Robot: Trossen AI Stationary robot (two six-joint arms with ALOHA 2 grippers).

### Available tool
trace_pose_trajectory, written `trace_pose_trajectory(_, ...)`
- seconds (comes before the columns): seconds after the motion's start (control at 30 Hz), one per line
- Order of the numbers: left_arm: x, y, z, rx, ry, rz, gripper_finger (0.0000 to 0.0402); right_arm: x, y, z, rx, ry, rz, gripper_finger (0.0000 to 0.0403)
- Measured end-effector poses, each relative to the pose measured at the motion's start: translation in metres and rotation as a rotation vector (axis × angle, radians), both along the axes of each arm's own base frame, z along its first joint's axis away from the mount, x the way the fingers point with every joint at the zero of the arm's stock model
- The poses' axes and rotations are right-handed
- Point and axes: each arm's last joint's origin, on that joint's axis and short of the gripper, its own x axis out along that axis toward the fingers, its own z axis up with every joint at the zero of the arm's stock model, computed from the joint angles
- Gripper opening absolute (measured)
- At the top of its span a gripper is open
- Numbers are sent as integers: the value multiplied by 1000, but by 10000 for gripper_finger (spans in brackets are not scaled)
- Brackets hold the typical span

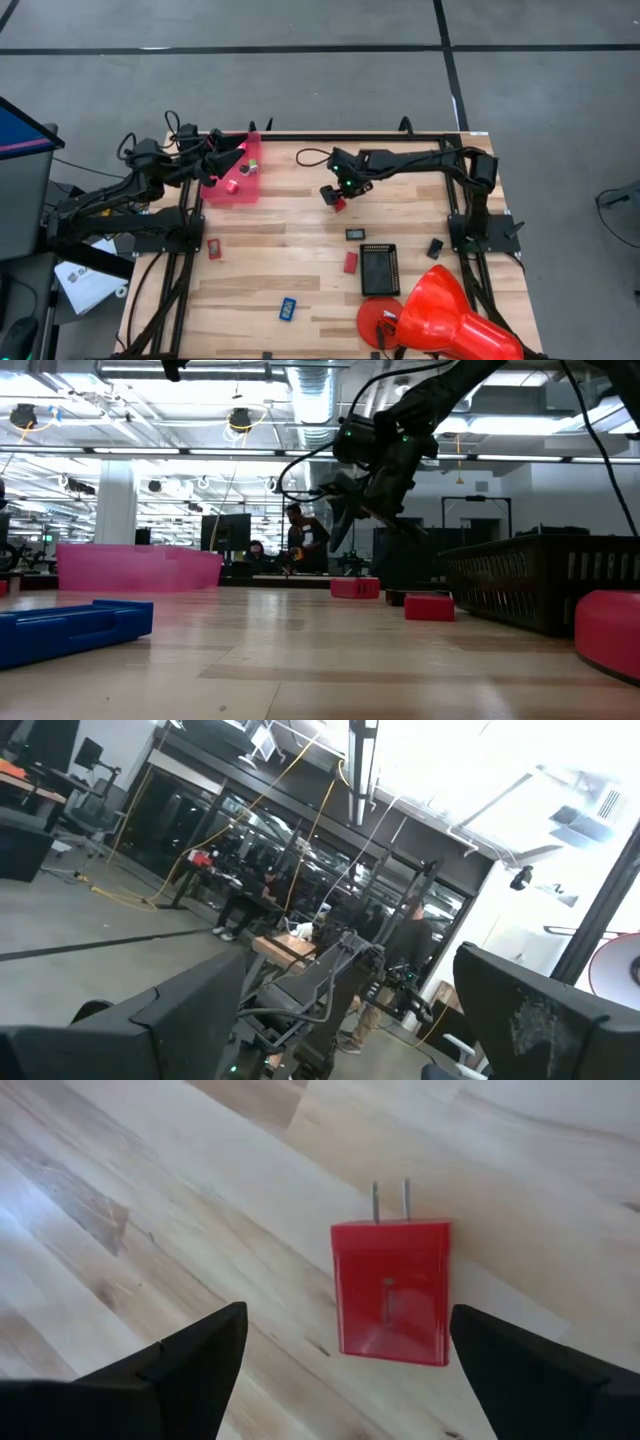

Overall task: Pick & Place Office items
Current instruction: Put the red charger adapter into the pink bin

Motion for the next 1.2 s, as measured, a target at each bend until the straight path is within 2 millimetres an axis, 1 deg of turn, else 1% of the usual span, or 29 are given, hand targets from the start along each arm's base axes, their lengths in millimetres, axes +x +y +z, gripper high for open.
trace_pose_trajectory(0.23, 0, 0, 0, -4, -1, 12, 346, 2, 2, 2, -2, -29, 8, 342)
trace_pose_trajectory(0.4, 1, 1, -1, -9, 2, 20, 346, 5, 2, -4, 17, -27, 16, 342)
trace_pose_trajectory(0.5, 1, 1, 0, -12, -2, 19, 346, 5, 1, -3, 15, -32, 15, 342)
trace_pose_trajectory(0.83, 1, 1, 0, -12, -10, 18, 346, 7, -2, -11, 19, -16, 17, 342)
trace_pose_trajectory(1.07, 1, 1, 1, -9, -17, 17, 346, 1, -8, -14, -9, 40, 4, 342)
trace_pose_trajectory(1.17, 1, 1, 1, -9, -19, 17, 346, -6, -11, -26, -10, 120, -13, 342)
trace_pose_trajectory(1.2, 1, 1, 1, -8, -21, 17, 346, -6, -12, -24, -15, 113, -16, 342)
